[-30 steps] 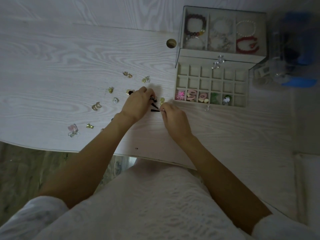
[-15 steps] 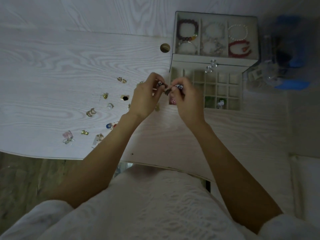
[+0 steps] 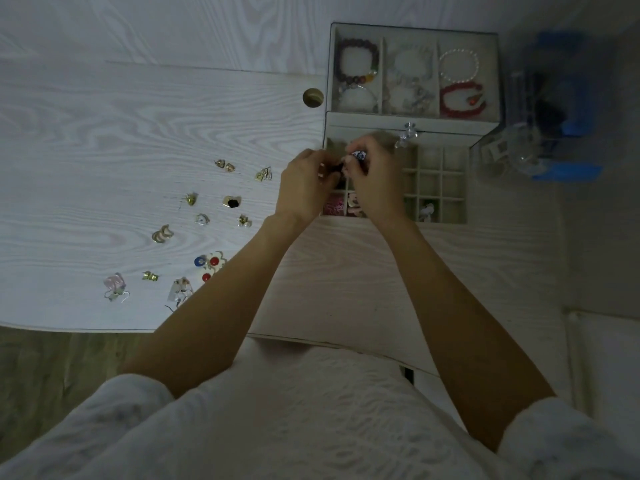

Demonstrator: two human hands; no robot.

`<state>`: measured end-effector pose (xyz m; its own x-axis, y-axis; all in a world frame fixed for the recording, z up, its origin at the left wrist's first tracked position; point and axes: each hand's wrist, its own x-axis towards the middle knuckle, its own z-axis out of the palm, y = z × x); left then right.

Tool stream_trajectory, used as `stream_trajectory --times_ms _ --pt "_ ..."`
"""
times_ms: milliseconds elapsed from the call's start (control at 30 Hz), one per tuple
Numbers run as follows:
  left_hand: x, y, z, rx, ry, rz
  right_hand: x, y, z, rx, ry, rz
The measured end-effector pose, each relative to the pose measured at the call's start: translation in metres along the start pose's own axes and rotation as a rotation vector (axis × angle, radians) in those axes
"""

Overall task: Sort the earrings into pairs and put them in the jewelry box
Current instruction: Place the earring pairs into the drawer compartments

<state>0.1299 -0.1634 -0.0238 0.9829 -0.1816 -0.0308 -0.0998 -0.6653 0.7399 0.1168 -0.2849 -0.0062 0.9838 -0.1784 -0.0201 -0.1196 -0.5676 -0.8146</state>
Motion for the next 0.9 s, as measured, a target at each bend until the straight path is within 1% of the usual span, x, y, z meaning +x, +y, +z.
stream_trajectory --times_ms 167,300,433,567,733,833,900 --pt "-0.005 -0.004 -0.004 0.023 -0.001 0.009 -0.001 -0.004 0.004 -0.237 -0.141 -0.031" --pt "-0.010 -0.012 -0.007 0.034 -0.033 -0.004 -0.003 -0.007 0.006 -0.359 -0.168 -0.098" --pt "-0.013 -0.015 -0.009 0.081 -0.079 -0.001 -0.004 -0.007 0.009 -0.387 -0.176 -0.149" --pt "-0.012 -0.017 -0.011 0.078 -0.087 -0.006 -0.007 0.000 0.010 -0.361 -0.125 -0.172" --pt "-0.012 -0.017 -0.012 0.060 -0.099 0.009 -0.010 0.012 0.011 -0.546 -0.153 -0.339" --pt "-0.012 -0.018 -0.012 0.053 -0.098 0.014 -0.009 0.016 0.006 -0.570 -0.180 -0.364" --pt "-0.012 -0.018 -0.012 0.056 -0.093 0.021 -0.008 0.015 0.003 -0.541 -0.175 -0.371"
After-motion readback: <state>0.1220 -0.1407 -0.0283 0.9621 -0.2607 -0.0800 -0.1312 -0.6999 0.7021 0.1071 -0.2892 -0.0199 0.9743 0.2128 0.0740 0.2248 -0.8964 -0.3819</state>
